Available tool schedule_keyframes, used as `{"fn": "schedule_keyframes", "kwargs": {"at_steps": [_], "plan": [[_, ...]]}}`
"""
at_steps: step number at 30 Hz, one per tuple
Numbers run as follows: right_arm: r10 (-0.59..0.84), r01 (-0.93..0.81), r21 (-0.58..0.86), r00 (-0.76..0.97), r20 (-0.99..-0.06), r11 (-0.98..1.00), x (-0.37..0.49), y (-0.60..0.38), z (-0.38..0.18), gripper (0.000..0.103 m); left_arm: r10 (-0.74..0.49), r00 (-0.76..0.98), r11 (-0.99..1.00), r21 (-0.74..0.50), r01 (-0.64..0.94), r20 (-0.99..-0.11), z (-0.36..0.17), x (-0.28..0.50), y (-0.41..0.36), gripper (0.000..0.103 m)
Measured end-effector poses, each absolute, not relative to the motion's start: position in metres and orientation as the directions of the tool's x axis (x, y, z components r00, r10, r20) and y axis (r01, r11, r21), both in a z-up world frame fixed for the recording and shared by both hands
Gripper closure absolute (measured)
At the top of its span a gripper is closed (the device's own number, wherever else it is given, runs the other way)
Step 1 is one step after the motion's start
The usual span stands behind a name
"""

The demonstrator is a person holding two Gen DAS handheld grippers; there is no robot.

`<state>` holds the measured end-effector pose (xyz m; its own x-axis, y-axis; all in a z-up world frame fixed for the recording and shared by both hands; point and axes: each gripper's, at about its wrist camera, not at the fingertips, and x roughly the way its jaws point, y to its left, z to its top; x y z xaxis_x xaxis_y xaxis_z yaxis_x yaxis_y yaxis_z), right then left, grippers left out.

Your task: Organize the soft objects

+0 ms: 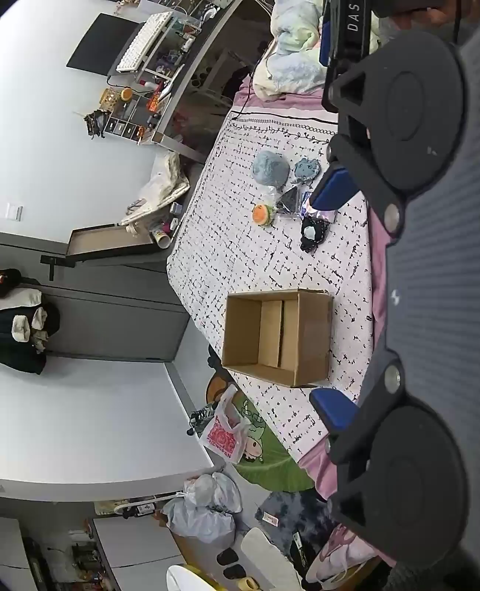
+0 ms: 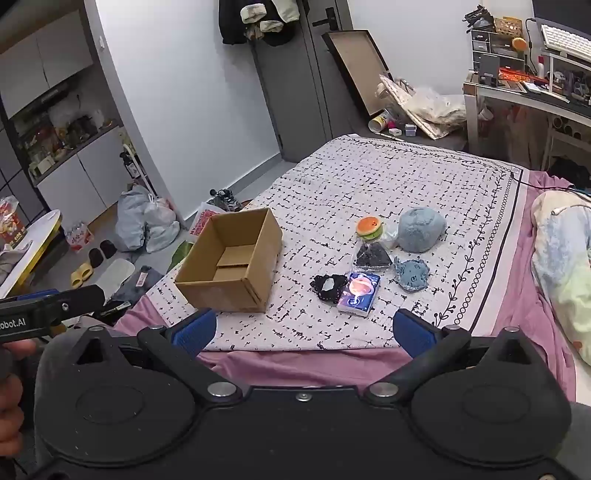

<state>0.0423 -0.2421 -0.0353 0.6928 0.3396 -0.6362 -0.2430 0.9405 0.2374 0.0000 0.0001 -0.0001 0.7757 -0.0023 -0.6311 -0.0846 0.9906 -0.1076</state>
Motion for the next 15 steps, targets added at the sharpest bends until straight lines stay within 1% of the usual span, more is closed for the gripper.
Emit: {"fn": "schedule_keyframes", "kwargs": {"at_steps": [4,5,9,15], "plan": [[0.337,-0.243,0.234,0.693,-0.637,0.941,0.0407,-0.2420,-0.0357,0.000,0.001,0.770,0.991,-0.104,-0.088,-0.638,-0.0024,0.0026,-0.0007,0.001],[0.337,-0.243,0.234,0.693,-0.637,0.941,0.0401,-0.2422,-0.0356,0.000,-0.007,0.786,0.991,-0.107,-0.076,-0.618,-0.0020,-0.0007,-0.0010,0.001],[0.334,-0.244,0.228,0.694,-0.638,0.943,0.0373,-0.2430,-0.0347,0.000,-0.012,0.790,0.991,-0.115,-0.074,-0.613,0.0024,-0.0040,0.0003,0.001],[0.326,-0.233,0.228,0.694,-0.642,0.945,0.0366,-0.2450,-0.0358,0.000,-0.014,0.782,0.991,-0.115,-0.073,-0.623,0.0027,-0.0048,0.0014,0.001]]}}
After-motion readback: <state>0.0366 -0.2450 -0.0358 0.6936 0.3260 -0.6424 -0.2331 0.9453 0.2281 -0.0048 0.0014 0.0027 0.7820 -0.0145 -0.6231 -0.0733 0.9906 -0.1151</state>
